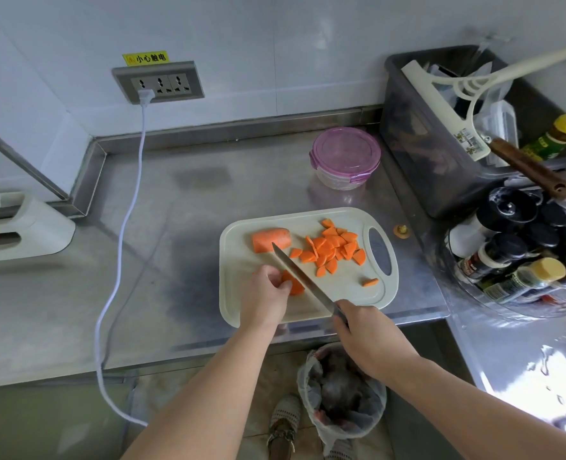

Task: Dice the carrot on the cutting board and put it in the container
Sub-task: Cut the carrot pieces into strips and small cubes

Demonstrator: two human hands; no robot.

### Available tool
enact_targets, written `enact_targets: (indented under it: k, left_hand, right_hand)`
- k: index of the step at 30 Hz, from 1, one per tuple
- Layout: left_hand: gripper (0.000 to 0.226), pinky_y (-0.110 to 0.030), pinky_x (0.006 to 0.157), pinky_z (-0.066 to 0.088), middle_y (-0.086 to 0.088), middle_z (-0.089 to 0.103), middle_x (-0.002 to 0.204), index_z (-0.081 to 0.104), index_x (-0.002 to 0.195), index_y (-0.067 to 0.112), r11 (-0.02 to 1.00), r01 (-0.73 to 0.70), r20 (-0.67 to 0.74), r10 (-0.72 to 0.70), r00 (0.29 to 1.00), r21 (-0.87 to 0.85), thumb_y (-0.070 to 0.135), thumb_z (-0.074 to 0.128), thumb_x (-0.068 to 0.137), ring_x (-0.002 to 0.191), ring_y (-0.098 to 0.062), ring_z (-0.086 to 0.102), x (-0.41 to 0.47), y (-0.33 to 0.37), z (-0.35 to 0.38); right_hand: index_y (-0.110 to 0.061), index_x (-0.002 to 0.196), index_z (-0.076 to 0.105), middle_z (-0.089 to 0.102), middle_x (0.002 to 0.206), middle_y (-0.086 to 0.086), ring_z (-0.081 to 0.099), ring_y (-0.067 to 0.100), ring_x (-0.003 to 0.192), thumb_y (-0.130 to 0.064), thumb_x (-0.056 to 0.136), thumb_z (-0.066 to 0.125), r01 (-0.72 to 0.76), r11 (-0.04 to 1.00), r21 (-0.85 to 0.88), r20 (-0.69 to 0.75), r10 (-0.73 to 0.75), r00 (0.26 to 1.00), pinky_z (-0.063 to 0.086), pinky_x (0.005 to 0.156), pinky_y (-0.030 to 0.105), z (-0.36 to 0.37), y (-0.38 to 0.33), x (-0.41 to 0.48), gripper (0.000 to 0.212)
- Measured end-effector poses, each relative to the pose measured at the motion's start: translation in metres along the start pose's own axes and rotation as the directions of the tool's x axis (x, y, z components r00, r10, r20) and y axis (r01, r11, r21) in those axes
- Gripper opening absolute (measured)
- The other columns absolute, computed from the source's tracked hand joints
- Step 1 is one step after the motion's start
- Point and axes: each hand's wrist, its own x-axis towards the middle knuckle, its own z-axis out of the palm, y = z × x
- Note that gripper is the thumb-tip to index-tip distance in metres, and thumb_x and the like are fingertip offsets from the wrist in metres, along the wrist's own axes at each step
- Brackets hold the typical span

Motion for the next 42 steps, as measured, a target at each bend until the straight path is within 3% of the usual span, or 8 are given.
enact_targets:
  k: [2,4,7,11,16,22,32,42]
  left_hand:
    - [0.012,-0.04,0.083,0.056,0.003,0.066,0.1,0.054,0.092,0.026,1.0,0.014,0.004,-0.014,1.0,-0.008,0.02,0.064,0.09,0.091,-0.02,0.067,0.001,-0.001,0.001]
    - [0.013,-0.043,0.087,0.055,0.004,0.066,0.097,0.054,0.089,0.026,1.0,0.018,0.002,-0.018,1.0,-0.015,0.018,0.064,0.09,0.091,-0.02,0.067,0.002,-0.002,0.003]
    - [0.019,-0.045,0.086,0.055,0.001,0.065,0.091,0.051,0.078,0.027,1.0,0.011,-0.012,-0.011,1.0,-0.016,0.016,0.063,0.089,0.089,-0.023,0.067,0.005,-0.003,0.005]
    - [0.019,-0.045,0.087,0.055,-0.001,0.069,0.091,0.054,0.078,0.028,1.0,0.024,-0.01,-0.024,1.0,-0.018,0.017,0.065,0.087,0.089,-0.024,0.067,0.006,-0.005,0.007]
    - [0.007,-0.042,0.086,0.054,0.001,0.071,0.092,0.062,0.09,0.022,1.0,0.022,-0.019,-0.022,1.0,0.017,0.019,0.067,0.086,0.088,-0.02,0.067,0.006,-0.007,0.006]
    - [0.011,-0.046,0.087,0.055,-0.001,0.071,0.091,0.06,0.085,0.025,0.999,0.052,-0.005,-0.052,0.999,-0.011,0.019,0.068,0.085,0.088,-0.023,0.068,0.005,-0.005,0.005]
    - [0.015,-0.046,0.085,0.056,-0.001,0.071,0.089,0.056,0.079,0.029,0.997,0.069,-0.007,-0.069,0.998,-0.031,0.022,0.067,0.086,0.088,-0.023,0.068,0.003,-0.003,0.003]
    - [0.023,-0.047,0.087,0.055,-0.004,0.069,0.072,0.059,0.067,0.021,0.967,0.206,0.026,-0.205,0.978,-0.146,0.015,0.065,0.089,0.084,-0.025,0.07,0.002,0.003,0.001]
  right_hand:
    - [-0.02,0.096,0.047,0.057,0.074,0.001,0.057,0.023,0.067,-0.027,0.102,0.035,0.019,1.0,-0.003,-0.06,-0.019,0.998,0.046,0.06,0.035,-0.002,0.0,-0.001,0.015]
    - [-0.019,0.102,0.05,0.054,0.071,-0.001,0.055,0.02,0.062,-0.027,0.102,0.035,0.041,0.999,-0.025,-0.095,-0.044,0.994,0.041,0.052,0.028,-0.002,-0.002,-0.002,0.017]
    - [-0.019,0.109,0.05,0.059,0.074,-0.001,0.058,0.018,0.062,-0.026,0.103,0.034,0.047,0.996,-0.072,-0.078,-0.053,0.996,0.044,0.05,0.027,0.005,-0.006,-0.002,0.018]
    - [-0.014,0.122,0.047,0.064,0.088,0.004,0.065,0.022,0.071,-0.008,0.096,0.045,0.043,0.973,-0.228,-0.005,-0.046,0.999,0.059,0.065,0.037,0.015,-0.008,0.0,0.026]
    - [-0.013,0.118,0.048,0.065,0.096,0.006,0.064,0.022,0.079,-0.014,0.099,0.04,0.012,0.977,-0.213,0.008,-0.011,1.0,0.057,0.072,0.037,0.017,-0.01,0.002,0.02]
    - [-0.015,0.122,0.046,0.065,0.095,0.004,0.067,0.021,0.079,-0.013,0.098,0.046,0.004,0.975,-0.222,0.009,-0.002,1.0,0.06,0.071,0.037,0.018,-0.012,0.003,0.023]
    - [-0.015,0.122,0.044,0.065,0.095,0.005,0.066,0.023,0.082,-0.028,0.104,0.035,0.028,0.974,-0.227,0.019,-0.024,1.0,0.057,0.071,0.034,0.006,-0.016,0.0,0.024]
    - [-0.015,0.131,0.035,0.062,0.096,0.006,0.064,0.024,0.084,-0.009,0.096,0.043,0.019,0.955,-0.296,0.099,0.011,0.995,0.049,0.064,0.033,0.003,-0.021,0.002,0.037]
